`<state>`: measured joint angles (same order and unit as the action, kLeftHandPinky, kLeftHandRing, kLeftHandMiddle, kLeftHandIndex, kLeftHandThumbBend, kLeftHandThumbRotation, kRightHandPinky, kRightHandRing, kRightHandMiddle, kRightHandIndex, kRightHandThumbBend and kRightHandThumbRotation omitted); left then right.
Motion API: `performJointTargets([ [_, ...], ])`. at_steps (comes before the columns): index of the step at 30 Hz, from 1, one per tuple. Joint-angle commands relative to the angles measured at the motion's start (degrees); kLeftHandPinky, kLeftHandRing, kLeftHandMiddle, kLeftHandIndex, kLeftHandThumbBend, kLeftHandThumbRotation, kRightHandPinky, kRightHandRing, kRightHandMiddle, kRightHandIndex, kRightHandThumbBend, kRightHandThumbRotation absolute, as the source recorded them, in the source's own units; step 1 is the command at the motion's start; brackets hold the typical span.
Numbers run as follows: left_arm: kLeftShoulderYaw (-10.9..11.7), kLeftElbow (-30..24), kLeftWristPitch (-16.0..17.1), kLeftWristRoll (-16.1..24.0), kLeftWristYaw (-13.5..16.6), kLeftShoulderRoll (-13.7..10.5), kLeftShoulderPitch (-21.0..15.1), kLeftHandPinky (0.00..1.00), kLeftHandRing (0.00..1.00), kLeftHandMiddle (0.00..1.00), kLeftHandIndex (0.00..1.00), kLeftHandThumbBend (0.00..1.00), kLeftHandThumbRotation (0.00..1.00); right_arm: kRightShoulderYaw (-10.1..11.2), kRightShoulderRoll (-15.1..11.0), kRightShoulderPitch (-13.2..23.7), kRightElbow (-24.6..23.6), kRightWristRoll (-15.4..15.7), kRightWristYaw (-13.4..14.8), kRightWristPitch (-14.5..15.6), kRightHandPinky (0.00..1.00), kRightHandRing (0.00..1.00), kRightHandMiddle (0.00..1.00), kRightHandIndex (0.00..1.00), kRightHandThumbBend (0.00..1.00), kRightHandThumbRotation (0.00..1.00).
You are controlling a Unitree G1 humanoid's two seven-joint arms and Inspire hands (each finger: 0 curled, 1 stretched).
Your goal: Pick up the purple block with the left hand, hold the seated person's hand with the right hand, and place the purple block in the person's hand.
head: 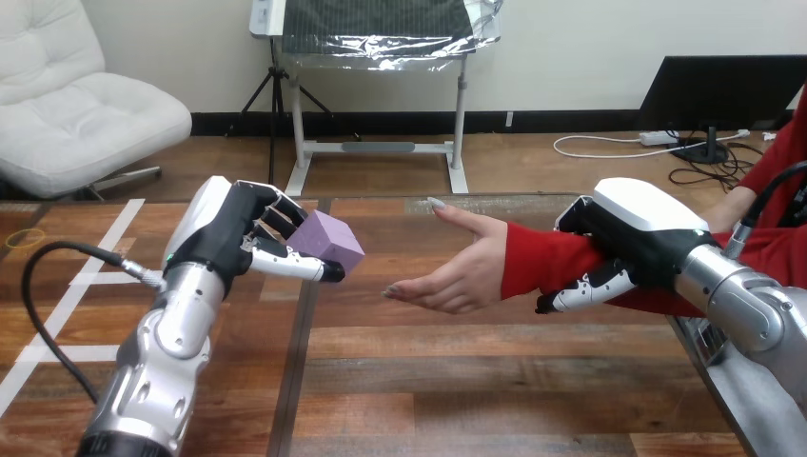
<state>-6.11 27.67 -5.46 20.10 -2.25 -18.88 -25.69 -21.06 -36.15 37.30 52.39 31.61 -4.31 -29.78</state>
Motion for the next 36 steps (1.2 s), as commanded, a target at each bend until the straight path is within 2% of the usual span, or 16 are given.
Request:
performJointTargets([
  [1,-0.48,1.58,2.04,0.09,1.66,1.32,-6.79,0.33,0.39,0.42,0.42,0.79,0.0,2.44,0.02,2.55,-4.3,-1.66,0.22,-0.35,0.25,0.28,0.32,0.31,0.74,0.32],
  [13,-0.84,5.97,5.03,-0.2,2.8,3.56,-9.76,0.33,0.38,0.42,0.41,0.8,0.0,2.29,0.79,2.51,-5.05,-1.57,0.16,0.09,0.24,0.26,0.31,0.3,0.76,0.36],
  [19,-1.16,7.46,5.05,-0.14,2.83,4.76,-11.29,0.33,0.39,0.42,0.41,0.8,0.0,2.27,1.15,2.58,-5.3,-1.84,-0.34,0.2,0.25,0.28,0.32,0.32,0.76,0.36],
  [31,-1.75,10.99,7.27,-0.54,2.67,6.96,-14.01,0.34,0.39,0.42,0.41,0.82,0.0,2.22,1.91,2.35,-7.22,-1.86,-1.0,1.65,0.26,0.29,0.33,0.33,0.77,0.35],
  [36,-1.96,11.68,6.73,-0.77,2.62,8.26,-14.95,0.34,0.39,0.42,0.41,0.82,0.0,2.2,2.32,2.38,-7.62,-2.2,-1.24,1.44,0.25,0.28,0.32,0.33,0.77,0.35],
])
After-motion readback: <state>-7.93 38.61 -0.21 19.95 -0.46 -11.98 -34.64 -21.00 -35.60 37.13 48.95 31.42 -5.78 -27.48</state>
